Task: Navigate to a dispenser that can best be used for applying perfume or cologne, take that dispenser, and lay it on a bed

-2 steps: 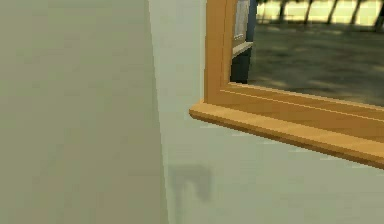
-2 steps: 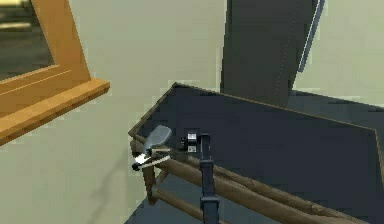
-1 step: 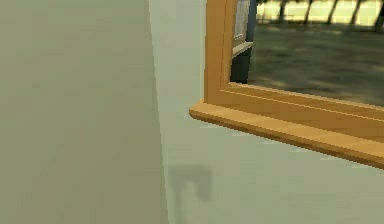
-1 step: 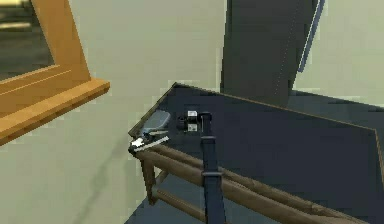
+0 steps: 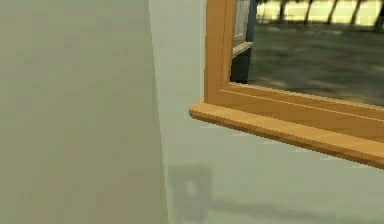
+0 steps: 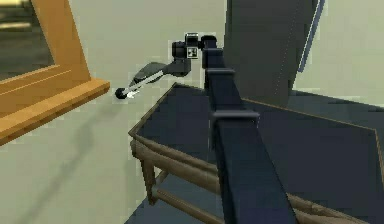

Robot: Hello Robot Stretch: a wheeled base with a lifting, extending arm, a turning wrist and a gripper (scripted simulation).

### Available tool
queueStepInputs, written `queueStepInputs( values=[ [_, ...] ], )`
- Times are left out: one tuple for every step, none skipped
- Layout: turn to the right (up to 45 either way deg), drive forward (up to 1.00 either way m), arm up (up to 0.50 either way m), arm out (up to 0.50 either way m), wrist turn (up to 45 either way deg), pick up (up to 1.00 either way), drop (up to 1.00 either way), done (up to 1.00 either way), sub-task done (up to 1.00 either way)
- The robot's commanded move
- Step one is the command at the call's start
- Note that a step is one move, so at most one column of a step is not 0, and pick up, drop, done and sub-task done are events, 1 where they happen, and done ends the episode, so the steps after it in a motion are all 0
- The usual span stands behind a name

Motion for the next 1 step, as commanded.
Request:
queueStepInputs(
  values=[
    [0.0, 0.00, 0.00, 0.00, -45.0, 0.00, 0.00, 0.00, 0.00]
  ],
)
